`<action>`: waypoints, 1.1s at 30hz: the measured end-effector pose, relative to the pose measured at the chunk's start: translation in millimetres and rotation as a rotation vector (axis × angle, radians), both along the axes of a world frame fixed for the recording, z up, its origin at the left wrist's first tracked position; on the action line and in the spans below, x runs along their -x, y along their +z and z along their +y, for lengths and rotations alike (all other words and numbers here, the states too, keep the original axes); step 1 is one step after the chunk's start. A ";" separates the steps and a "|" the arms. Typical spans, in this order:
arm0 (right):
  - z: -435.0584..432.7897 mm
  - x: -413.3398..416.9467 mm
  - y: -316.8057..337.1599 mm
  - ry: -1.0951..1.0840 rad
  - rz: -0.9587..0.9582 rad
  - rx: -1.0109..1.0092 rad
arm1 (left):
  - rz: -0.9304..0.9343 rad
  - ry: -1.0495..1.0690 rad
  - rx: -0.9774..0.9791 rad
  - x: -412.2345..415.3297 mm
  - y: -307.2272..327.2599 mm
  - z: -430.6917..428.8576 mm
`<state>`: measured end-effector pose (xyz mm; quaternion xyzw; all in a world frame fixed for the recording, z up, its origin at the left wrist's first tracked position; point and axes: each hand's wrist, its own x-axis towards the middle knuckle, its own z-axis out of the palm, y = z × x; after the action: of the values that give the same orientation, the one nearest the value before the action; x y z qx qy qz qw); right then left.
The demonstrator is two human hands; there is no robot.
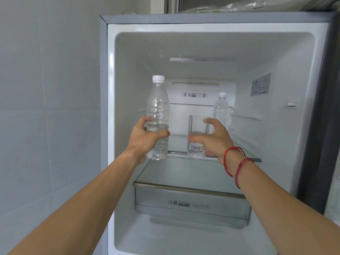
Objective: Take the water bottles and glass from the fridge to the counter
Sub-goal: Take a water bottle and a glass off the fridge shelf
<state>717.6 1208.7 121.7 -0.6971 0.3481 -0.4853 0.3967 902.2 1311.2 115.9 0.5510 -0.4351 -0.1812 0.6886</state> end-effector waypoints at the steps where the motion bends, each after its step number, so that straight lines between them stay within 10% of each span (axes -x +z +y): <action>1: 2.8 1.4 -1.9 -0.008 0.006 -0.001 | -0.003 -0.003 0.001 0.6 -1.7 3.3; 33: 215.3 42.0 -37.6 -0.029 0.009 -0.080 | 0.010 -0.067 -0.013 21.2 -44.1 208.0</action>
<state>675.6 1424.0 84.0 -0.6779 0.3789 -0.4735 0.4155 881.0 1519.2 71.7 0.5397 -0.4486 -0.2097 0.6808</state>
